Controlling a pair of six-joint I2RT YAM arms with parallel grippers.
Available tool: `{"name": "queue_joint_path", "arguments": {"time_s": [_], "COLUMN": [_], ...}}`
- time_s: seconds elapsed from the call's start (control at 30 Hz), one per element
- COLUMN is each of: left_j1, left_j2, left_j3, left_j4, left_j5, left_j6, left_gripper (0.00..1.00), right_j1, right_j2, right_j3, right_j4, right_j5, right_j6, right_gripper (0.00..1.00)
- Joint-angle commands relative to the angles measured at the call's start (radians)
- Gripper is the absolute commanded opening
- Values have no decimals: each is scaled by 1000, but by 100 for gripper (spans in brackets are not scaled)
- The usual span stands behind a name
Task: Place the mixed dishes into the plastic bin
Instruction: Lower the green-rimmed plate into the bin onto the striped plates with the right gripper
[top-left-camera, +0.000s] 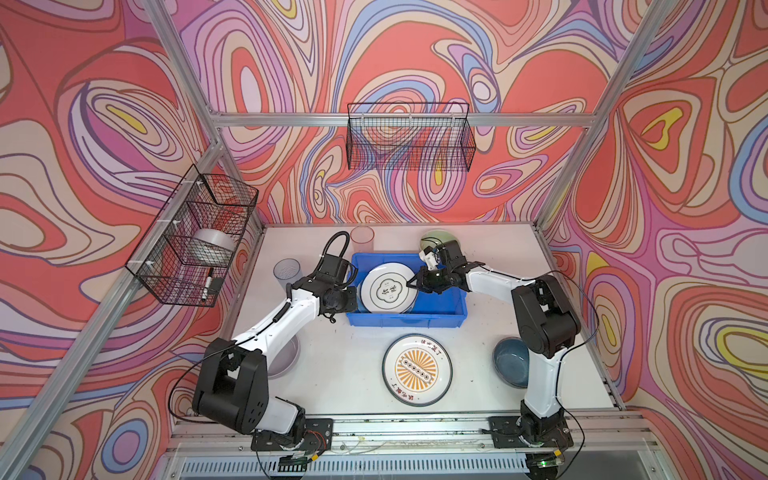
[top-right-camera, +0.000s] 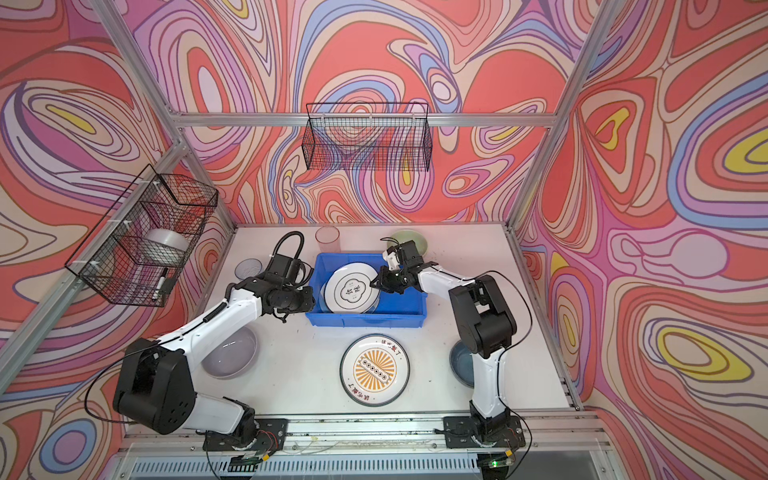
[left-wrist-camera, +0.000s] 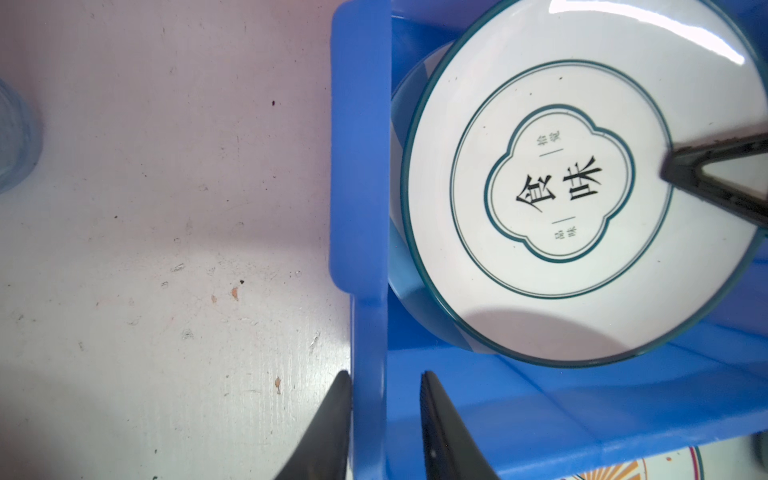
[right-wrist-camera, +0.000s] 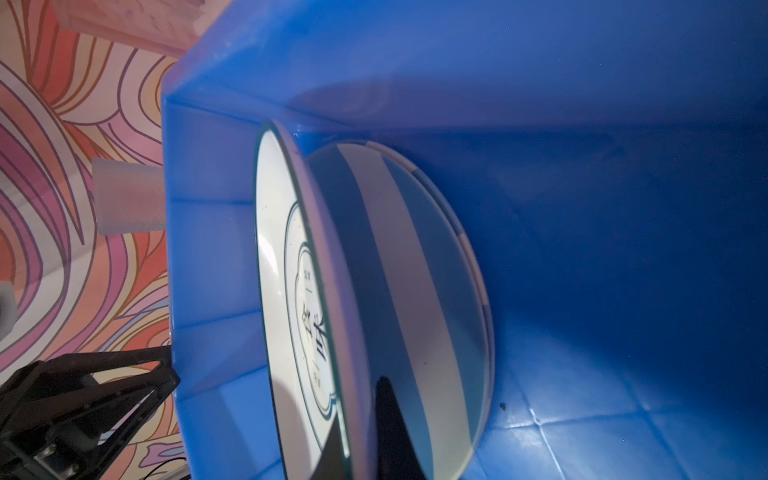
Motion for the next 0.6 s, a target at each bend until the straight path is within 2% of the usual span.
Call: {"name": "queue_joint_path", "arguments": {"time_s": [0.0, 0.27, 0.47, 0.57], "left_j1": [6, 9, 10, 10], "left_j2": [8, 9, 8, 7], "left_j3": [-8, -14, -17, -19], "left_j4": [-1, -6, -5, -1], "left_j5": [5, -8, -9, -7], "left_j6": [2, -10, -15, -24], "left_gripper": [32, 32, 32, 32], "right_j1": [7, 20, 19, 20], "right_j2": [21, 24, 24, 28], "right_j3": [26, 32, 44, 59], "right_j4": [42, -3, -46, -72], "right_j5": [-28, 7, 43, 64], "right_j6": [1, -20, -43, -59], "right_gripper": [4, 14, 28, 32]}}
